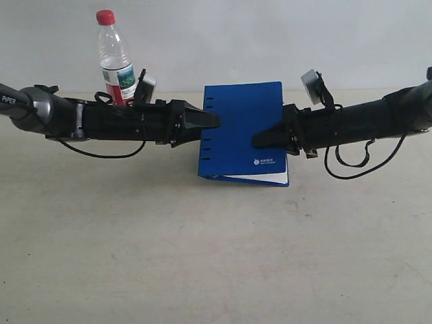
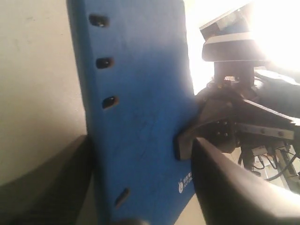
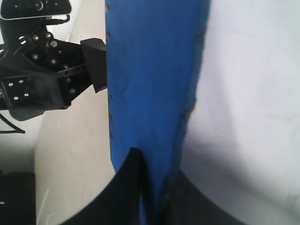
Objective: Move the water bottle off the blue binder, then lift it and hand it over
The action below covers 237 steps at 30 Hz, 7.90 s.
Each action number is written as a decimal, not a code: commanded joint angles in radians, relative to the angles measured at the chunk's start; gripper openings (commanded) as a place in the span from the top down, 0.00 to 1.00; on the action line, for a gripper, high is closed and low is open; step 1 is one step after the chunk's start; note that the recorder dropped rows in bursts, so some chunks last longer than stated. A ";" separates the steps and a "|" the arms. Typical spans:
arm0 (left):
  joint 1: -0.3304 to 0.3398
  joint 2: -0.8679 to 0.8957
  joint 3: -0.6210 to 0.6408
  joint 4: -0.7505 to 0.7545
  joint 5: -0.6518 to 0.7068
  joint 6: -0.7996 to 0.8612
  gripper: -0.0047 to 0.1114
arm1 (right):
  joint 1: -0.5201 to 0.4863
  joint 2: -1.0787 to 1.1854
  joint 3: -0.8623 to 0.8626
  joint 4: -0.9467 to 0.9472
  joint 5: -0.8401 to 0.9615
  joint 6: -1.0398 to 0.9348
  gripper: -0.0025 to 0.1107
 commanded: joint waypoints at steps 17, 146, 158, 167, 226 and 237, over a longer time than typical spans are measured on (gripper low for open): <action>-0.100 -0.013 -0.013 -0.012 0.113 0.065 0.92 | 0.047 -0.002 -0.001 -0.117 -0.187 0.008 0.98; -0.043 -0.064 -0.082 0.463 -0.203 -0.460 0.41 | 0.116 -0.023 -0.044 -0.160 0.088 -0.094 0.77; -0.031 -0.064 -0.082 0.459 -0.201 -0.460 0.41 | -0.156 -0.296 -0.174 -0.440 0.088 0.097 0.77; -0.031 -0.064 -0.082 0.459 -0.195 -0.460 0.41 | -0.102 -0.141 -0.173 -0.594 0.075 0.328 0.41; -0.029 -0.064 -0.082 0.524 -0.293 -0.437 0.41 | 0.034 0.012 -0.173 -0.257 0.088 0.104 0.98; -0.033 -0.045 -0.082 0.171 -0.003 -0.202 0.41 | 0.034 0.001 -0.173 -0.281 0.088 0.112 0.98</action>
